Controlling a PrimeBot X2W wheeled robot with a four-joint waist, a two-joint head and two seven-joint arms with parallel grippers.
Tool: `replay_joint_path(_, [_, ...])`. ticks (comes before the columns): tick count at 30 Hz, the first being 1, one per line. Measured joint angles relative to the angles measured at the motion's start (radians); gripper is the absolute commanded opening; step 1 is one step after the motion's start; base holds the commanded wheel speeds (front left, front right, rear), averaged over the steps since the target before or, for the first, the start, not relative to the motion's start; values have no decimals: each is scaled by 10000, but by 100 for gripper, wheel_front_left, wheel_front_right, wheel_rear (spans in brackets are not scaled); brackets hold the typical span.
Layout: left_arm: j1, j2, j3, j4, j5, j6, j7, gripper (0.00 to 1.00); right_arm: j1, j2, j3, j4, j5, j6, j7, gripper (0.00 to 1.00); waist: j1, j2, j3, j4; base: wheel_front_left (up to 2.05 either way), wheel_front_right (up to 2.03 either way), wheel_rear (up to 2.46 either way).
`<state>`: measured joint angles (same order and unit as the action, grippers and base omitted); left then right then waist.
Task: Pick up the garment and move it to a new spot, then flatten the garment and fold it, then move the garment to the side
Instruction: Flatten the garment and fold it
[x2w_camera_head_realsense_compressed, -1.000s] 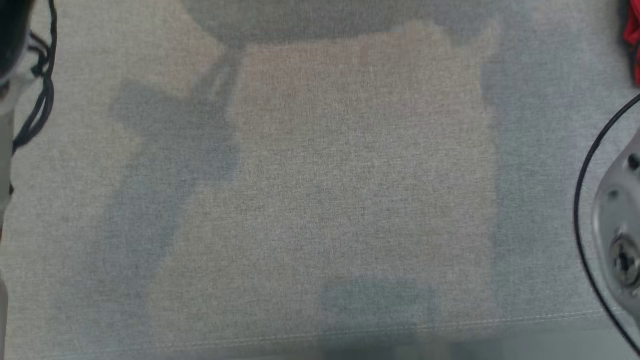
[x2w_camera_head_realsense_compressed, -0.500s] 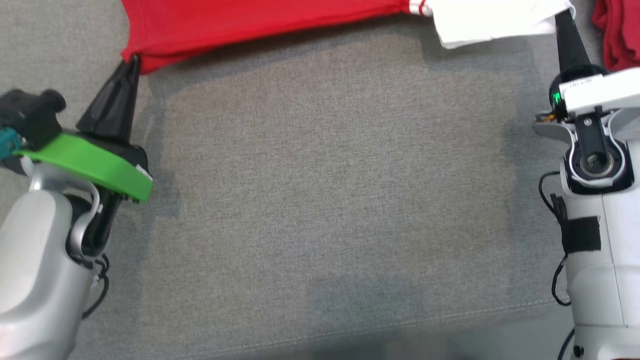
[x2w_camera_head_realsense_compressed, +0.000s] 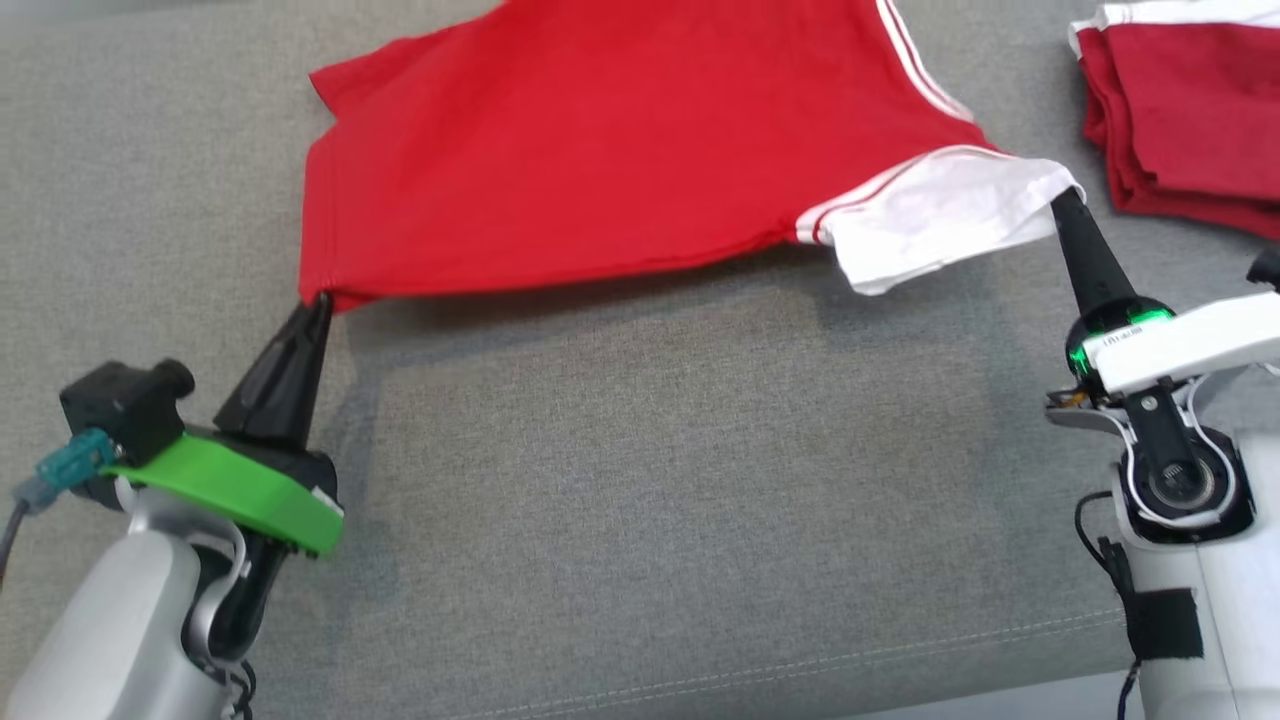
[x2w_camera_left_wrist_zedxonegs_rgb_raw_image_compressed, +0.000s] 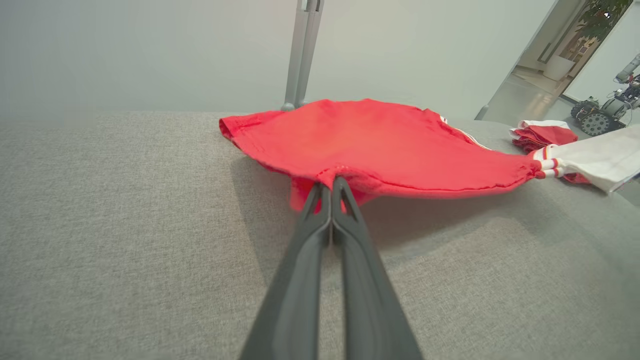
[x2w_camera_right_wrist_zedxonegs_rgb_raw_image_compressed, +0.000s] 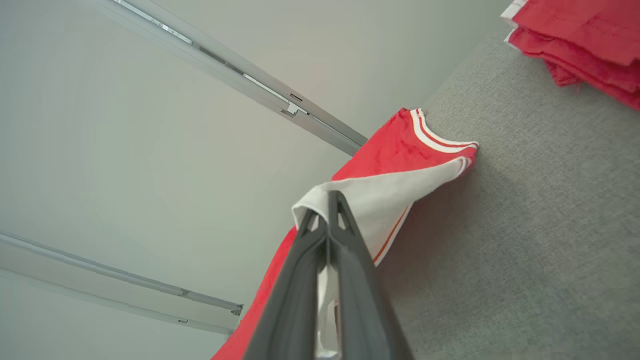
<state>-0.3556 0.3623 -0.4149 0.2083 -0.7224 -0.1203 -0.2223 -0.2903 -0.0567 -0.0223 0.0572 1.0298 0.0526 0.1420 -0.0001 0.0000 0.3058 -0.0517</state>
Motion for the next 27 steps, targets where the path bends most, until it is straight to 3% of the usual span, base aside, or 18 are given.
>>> replay_joint_path(8, [1104, 123, -86, -554, -174, -31, -88, 0, 1735, -500, 215, -1425, 205, -35, 1078, 0, 0, 0, -603, -26, 0, 0, 0])
replay_joint_path(13, [1780, 453, -234, -779, -222, -36, -88, 0, 3273, -1131, 174, -1747, 100, -481, 1762, 0, 0, 0, -743, -73, 0, 0, 0])
replay_joint_path(18, [2572, 717, -196, -1039, -328, -40, -90, 0, 4793, -1340, 245, -2036, 217, -736, 2431, 0, 0, 0, -623, -128, 0, 0, 0])
replay_joint_path(27, [3298, 869, -357, -1256, -330, -42, -167, 0, 5962, -1628, -311, -2230, 280, -899, 2598, 0, 0, 0, -350, -112, 0, 0, 0])
